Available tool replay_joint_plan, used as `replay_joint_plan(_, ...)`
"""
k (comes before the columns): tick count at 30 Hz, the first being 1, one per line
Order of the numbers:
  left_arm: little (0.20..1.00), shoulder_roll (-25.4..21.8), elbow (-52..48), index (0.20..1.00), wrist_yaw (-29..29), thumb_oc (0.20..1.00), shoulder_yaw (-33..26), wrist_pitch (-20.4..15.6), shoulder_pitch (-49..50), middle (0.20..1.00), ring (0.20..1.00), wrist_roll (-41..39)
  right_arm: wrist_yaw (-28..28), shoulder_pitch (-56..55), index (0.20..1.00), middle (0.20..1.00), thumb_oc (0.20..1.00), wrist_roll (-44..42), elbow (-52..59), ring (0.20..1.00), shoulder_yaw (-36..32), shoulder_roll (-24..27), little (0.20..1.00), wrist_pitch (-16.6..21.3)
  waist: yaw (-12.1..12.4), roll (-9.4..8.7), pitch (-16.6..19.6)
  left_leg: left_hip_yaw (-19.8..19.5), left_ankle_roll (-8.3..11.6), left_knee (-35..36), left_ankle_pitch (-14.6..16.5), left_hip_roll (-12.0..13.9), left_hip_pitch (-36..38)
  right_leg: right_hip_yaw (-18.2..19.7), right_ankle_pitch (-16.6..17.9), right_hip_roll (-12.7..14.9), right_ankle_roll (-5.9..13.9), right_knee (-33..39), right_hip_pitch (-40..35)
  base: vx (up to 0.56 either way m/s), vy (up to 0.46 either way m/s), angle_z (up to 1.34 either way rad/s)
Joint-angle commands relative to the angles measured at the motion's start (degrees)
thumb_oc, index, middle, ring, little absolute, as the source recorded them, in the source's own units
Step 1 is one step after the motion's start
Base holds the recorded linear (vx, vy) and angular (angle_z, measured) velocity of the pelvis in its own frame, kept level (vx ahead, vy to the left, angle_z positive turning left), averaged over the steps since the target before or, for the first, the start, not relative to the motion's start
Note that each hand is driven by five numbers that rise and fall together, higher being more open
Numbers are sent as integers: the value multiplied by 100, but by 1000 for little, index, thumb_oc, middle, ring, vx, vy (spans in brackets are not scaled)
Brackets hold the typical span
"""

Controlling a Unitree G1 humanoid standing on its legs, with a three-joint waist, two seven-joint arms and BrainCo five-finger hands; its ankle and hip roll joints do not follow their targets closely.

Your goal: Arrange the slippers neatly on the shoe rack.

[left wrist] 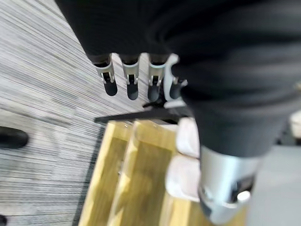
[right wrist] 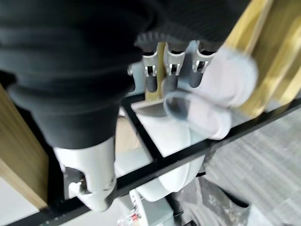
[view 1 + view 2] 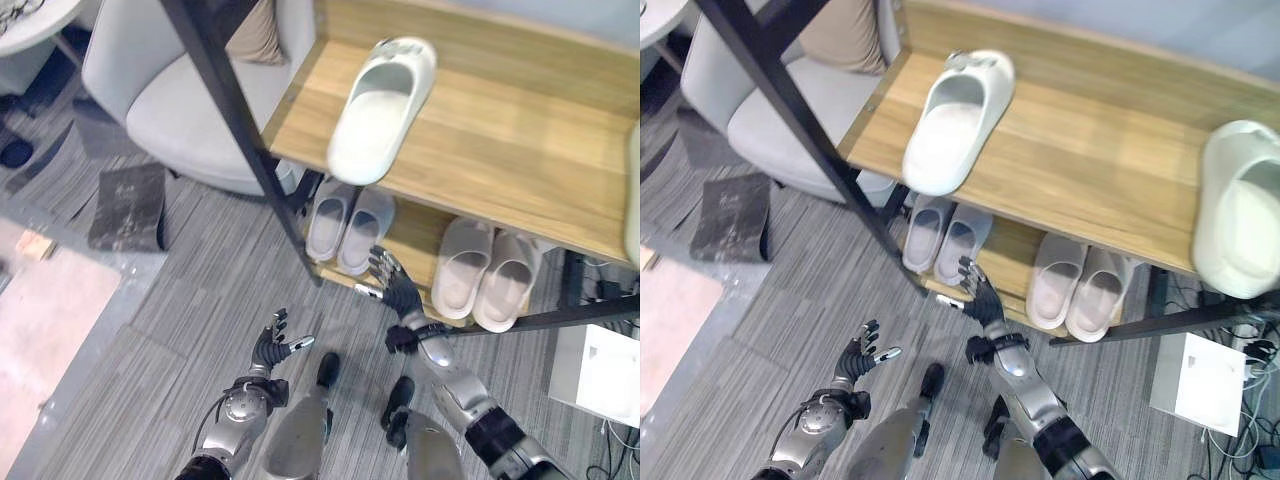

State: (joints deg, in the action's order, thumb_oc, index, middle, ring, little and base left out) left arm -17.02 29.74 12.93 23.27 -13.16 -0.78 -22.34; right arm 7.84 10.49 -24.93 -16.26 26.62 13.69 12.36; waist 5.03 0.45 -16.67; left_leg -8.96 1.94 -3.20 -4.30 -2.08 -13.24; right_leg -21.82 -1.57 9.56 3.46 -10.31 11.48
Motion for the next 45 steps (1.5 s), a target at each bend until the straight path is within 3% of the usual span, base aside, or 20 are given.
replay_joint_plan(1, 1000, 3, -61, 1000, -187, 1000, -216, -147, -51, 1000, 1000, 111, -637, -524, 1000, 1000, 1000, -127, 644, 1000, -222, 371, 1000, 173, -124, -11, 254, 334, 114, 382, 85, 17, 428, -182, -18, -25, 421, 652, -670, 88, -15, -19)
replay_joint_plan(4, 1000, -42, -150, 1000, -278, 1000, -245, -158, 52, 1000, 1000, 219, -854, -1020, 1000, 1000, 1000, -13, 669, 1000, -362, 616, 1000, 137, -241, -2, 401, 408, 133, 548, 47, 50, 615, -161, 36, -71, 439, 826, -826, 94, -23, -23)
replay_joint_plan(5, 1000, -160, -316, 1000, -494, 1000, -172, -142, 86, 1000, 1000, 485, -963, -1502, 1000, 1000, 1000, 668, 458, 1000, -566, 1038, 1000, 72, -398, -1, 566, 524, 157, 716, 43, 83, 841, -66, 67, -134, 455, 1023, -1000, 86, -29, -17)
replay_joint_plan(10, 1000, -272, -511, 1000, -987, 1000, 244, -38, 11, 1000, 1000, 723, -931, -2034, 1000, 1000, 1000, 1448, -494, 1000, -847, 1308, 1000, -74, -613, 11, 768, 656, 153, 805, 95, 109, 1020, 74, 121, -197, 476, 1246, -1155, 85, -31, -22)
replay_joint_plan(15, 1000, -190, -583, 1000, -1273, 1000, 774, 154, -269, 1000, 1000, 1054, -751, -2222, 1000, 1000, 1000, 1502, -1397, 1000, -1224, 1086, 1000, -229, -818, 38, 866, 778, 134, 820, 166, 113, 1123, 204, 140, -242, 483, 1344, -1223, 55, -19, -15)
replay_joint_plan(16, 1000, -74, -561, 1000, -1372, 1000, 1080, 221, -500, 1000, 1000, 1233, -727, -2201, 1000, 1000, 1000, 1189, -1804, 1000, -1393, 879, 1000, -258, -917, 62, 887, 834, 121, 820, 201, 121, 1155, 280, 154, -258, 492, 1375, -1226, 33, -15, -23)
replay_joint_plan(21, 1000, 75, -732, 1000, -1497, 1000, 1685, 232, -1074, 1000, 1000, 1657, -621, -1969, 1000, 1000, 1000, 981, -2047, 1000, -1448, 696, 1000, -239, -1051, 102, 914, 1011, 99, 820, 271, 132, 1197, 452, 191, -289, 497, 1444, -1209, 27, 0, -24)
replay_joint_plan(25, 1000, -6, -1592, 1000, -1533, 1000, 1879, 121, -1497, 1000, 1000, 1499, -504, -1712, 1000, 1000, 1000, 999, -1872, 1000, -1378, 659, 1000, -182, -1088, 132, 910, 1072, 94, 820, 302, 130, 1243, 533, 207, -292, 505, 1482, -1231, 26, -2, -39)
replay_joint_plan(32, 1000, -314, -3193, 1000, -1258, 1000, 1436, -108, -2111, 1000, 1000, 986, -318, -1352, 1000, 1000, 1000, 1055, -1947, 1000, -1352, 683, 1000, -112, -1002, 160, 938, 989, 118, 820, 323, 97, 1296, 422, 172, -262, 499, 1520, -1367, 13, -5, 2)
replay_joint_plan(37, 1000, -752, -4702, 1000, -1085, 1000, 550, -305, -2392, 1000, 1000, 490, -134, -1108, 1000, 1000, 1000, 1210, -1770, 1000, -1330, 692, 1000, -113, -824, 175, 979, 917, 154, 820, 310, 89, 1322, 325, 131, -257, 485, 1531, -1462, 20, -16, 12)
replay_joint_plan(41, 1000, -913, -5115, 1000, -935, 1000, 180, -424, -2655, 1000, 1000, 412, -205, -1139, 1000, 1000, 1000, 1382, -1456, 1000, -1198, 661, 1000, -213, -760, 189, 1027, 879, 170, 820, 315, 94, 1352, 278, 101, -261, 478, 1531, -1519, 22, -5, 12)
replay_joint_plan(42, 1000, -997, -4949, 1000, -667, 1000, 119, -597, -2647, 1000, 1000, 556, -29, -1120, 1000, 1000, 1000, 1919, -1029, 1000, -972, 1117, 1000, 328, -740, 210, 1014, 855, 165, 820, 314, 91, 1378, 267, 103, -256, 487, 1531, -1551, 22, -1, 21)
replay_joint_plan(43, 1000, -953, -5030, 1000, -643, 1000, -21, -586, -2733, 1000, 1000, 634, -119, -909, 1000, 1000, 1000, 1949, -1608, 1000, -1025, 1083, 1000, 236, -710, 221, 1034, 829, 168, 820, 308, 84, 1378, 239, 107, -252, 490, 1531, -1560, 19, -19, 12)
replay_joint_plan(44, 1000, -990, -5145, 1000, -774, 1000, -86, -440, -2809, 1000, 1000, 597, -81, -635, 1000, 1000, 1000, 1389, -3329, 1000, -1311, 513, 1000, -300, -649, 217, 1043, 792, 186, 820, 326, 90, 1397, 195, 82, -256, 483, 1531, -1601, 7, -20, 4)
replay_joint_plan(45, 1000, -1061, -4948, 1000, -560, 1000, -130, -591, -2683, 1000, 1000, 721, -295, -435, 1000, 1000, 1000, 1127, -2022, 1000, -949, 742, 1000, 342, -590, 206, 1026, 760, 180, 820, 297, 85, 1392, 193, 84, -248, 475, 1531, -1604, 6, -20, 7)
